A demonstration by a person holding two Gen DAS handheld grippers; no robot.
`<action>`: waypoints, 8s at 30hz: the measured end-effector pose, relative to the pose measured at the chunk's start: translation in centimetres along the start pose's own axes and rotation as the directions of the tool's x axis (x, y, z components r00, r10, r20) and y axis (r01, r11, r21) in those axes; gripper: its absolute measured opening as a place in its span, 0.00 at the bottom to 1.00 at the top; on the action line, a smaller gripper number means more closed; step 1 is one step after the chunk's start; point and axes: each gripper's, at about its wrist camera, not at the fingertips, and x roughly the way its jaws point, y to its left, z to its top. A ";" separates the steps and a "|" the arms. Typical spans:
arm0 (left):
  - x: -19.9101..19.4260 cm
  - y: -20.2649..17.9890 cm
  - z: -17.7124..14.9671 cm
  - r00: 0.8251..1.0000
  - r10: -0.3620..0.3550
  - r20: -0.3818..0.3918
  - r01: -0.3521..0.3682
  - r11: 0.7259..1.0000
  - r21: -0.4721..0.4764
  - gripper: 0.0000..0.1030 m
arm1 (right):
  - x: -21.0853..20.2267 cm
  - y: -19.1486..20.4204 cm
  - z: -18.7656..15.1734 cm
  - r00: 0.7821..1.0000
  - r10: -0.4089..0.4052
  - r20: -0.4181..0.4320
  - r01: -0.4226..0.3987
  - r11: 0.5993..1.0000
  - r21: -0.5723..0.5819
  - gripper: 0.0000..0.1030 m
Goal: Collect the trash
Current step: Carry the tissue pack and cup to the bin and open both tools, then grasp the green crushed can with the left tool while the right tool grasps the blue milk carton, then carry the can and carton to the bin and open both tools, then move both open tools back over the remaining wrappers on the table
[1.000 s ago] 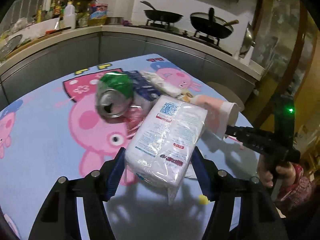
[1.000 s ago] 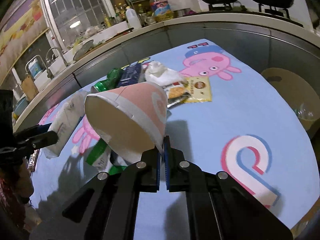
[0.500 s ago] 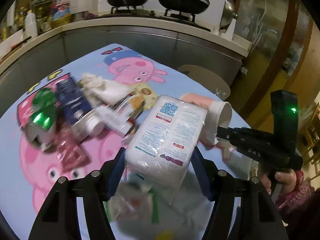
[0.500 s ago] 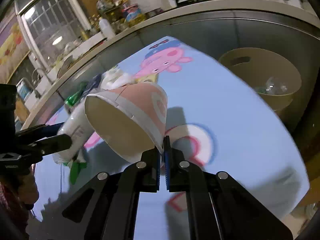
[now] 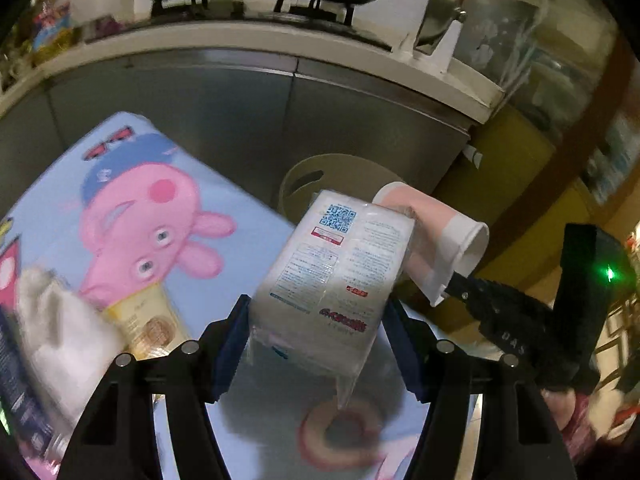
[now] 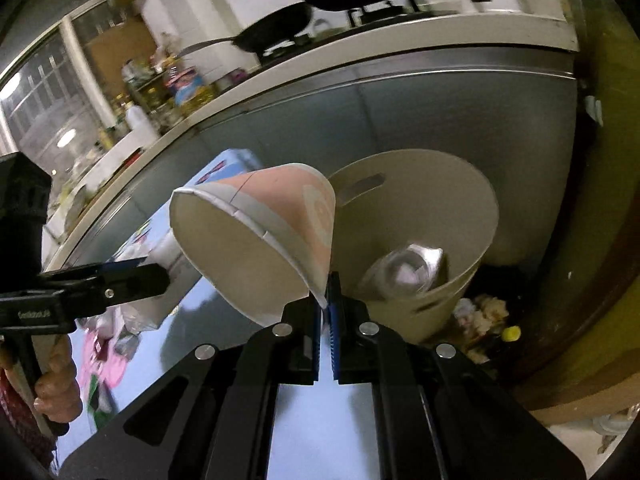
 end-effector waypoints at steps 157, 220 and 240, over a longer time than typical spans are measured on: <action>-3.6 -0.6 -4.1 0.995 -0.096 -0.026 0.095 0.994 -0.050 0.13 | -3.4 1.5 -4.9 0.998 0.067 -0.008 -0.067 0.998 0.005 0.47; -20.0 15.2 -26.2 0.812 0.584 -0.001 -0.507 0.703 -0.499 0.57 | -2.4 18.6 -17.7 0.951 0.160 -0.265 -0.222 0.948 -0.226 0.54; -19.4 18.3 -29.1 0.757 0.646 -0.093 -0.584 0.607 -0.538 0.64 | -2.8 19.1 -18.7 0.951 0.199 -0.236 -0.254 0.939 -0.231 0.79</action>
